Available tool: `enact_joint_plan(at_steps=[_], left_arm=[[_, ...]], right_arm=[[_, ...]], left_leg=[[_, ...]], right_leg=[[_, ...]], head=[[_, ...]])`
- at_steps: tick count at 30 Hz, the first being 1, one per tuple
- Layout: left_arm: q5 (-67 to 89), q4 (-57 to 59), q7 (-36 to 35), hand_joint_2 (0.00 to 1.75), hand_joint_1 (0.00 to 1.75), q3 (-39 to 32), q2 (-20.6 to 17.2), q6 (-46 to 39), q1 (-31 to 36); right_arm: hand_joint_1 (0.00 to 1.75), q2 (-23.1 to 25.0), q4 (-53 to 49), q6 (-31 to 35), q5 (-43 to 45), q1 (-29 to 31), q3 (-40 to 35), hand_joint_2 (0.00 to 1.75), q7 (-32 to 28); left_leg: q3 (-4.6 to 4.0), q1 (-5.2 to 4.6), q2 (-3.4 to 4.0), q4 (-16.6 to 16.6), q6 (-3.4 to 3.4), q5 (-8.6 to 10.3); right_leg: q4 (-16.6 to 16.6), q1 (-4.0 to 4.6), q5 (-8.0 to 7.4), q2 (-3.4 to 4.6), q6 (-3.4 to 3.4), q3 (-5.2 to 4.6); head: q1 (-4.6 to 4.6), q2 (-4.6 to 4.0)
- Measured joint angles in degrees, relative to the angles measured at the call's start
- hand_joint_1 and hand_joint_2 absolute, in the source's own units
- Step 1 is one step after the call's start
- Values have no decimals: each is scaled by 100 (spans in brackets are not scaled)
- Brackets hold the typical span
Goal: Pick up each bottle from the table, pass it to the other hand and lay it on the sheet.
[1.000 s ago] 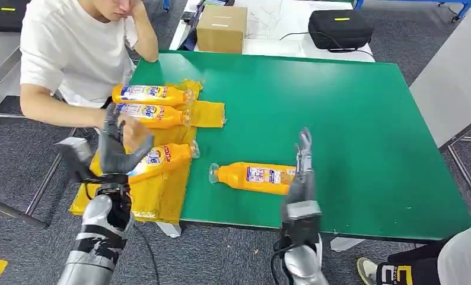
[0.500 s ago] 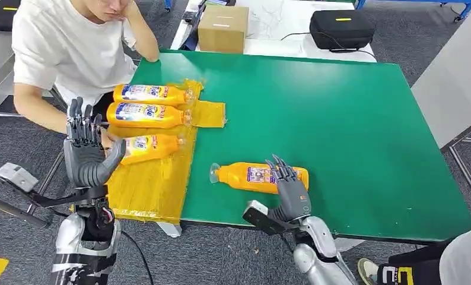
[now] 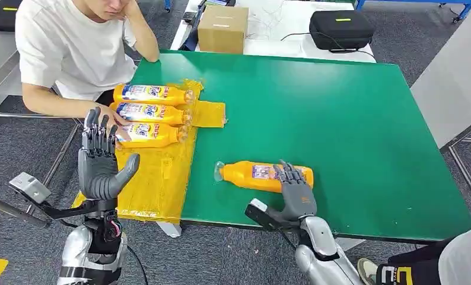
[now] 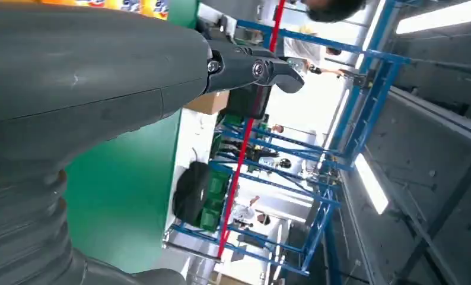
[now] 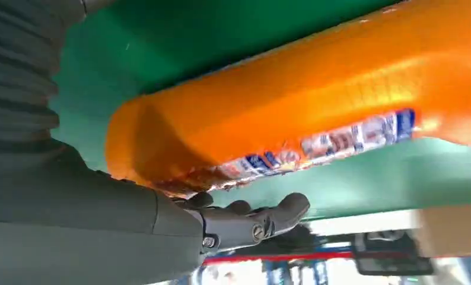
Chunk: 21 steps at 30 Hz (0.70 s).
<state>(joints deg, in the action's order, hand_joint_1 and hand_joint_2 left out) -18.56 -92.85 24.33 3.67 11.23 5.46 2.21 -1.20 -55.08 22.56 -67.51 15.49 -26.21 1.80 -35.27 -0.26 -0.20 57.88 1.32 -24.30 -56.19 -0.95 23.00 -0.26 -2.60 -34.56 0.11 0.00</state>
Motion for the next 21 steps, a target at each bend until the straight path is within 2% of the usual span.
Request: enact_joint_plan(at_steps=[3,21], left_arm=[[28,-4,-28,175,0,2,13,15,-71],[70,-9,-48,175,0,26,33,61,-129]], right_arm=[[0,-2,116,7,-287,123,6,175,272],[0,-17,389,-63,-366,349,55,175,329]], left_leg=[[0,0,1,0,0,0],[0,0,1,0,0,0]], right_leg=[[-1,0,-1,0,-1,0],[0,1,-1,0,0,0]], head=[[-2,0],[-2,0]])
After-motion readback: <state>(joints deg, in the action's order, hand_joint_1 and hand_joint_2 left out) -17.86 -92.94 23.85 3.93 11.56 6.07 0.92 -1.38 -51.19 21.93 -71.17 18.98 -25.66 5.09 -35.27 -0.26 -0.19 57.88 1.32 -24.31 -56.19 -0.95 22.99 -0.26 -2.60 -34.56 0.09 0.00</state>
